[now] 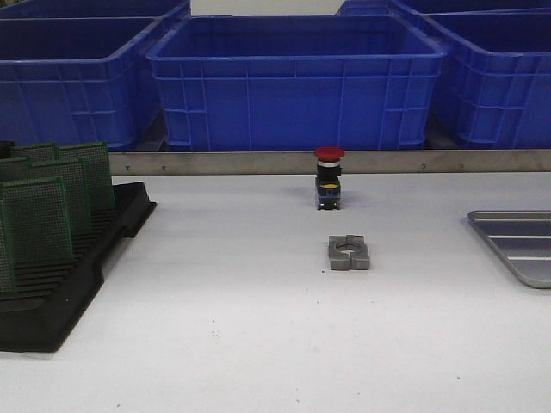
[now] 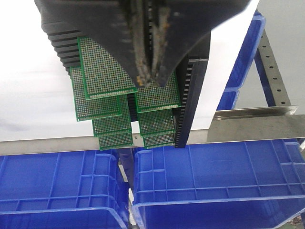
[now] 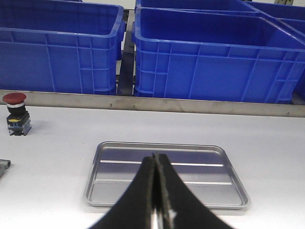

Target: Place circuit board on tray

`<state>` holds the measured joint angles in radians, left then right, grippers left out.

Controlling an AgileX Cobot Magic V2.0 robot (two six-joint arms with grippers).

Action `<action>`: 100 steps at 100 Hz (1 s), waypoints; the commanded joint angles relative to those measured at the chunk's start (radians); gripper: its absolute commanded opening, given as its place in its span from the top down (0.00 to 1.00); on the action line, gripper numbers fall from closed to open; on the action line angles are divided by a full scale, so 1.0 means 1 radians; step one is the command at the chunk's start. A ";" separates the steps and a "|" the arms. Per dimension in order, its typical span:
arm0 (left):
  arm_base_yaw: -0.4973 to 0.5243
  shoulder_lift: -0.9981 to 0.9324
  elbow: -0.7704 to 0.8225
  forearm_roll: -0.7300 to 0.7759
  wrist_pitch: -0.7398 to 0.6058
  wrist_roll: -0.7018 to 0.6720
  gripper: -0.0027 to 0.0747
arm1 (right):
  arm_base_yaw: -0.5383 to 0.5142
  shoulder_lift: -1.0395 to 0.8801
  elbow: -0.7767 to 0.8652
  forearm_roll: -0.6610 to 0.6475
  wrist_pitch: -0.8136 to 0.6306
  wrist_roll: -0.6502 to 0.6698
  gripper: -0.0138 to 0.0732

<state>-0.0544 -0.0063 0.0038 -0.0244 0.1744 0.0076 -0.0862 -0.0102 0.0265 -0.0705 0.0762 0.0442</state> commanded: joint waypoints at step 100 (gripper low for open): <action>0.003 0.149 -0.465 -0.005 0.226 -0.008 0.99 | -0.009 -0.022 0.000 -0.010 -0.076 -0.001 0.91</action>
<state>-0.0544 0.0513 -0.3335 -0.0223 0.3611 0.0076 -0.0862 -0.0102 0.0265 -0.0705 0.0786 0.0442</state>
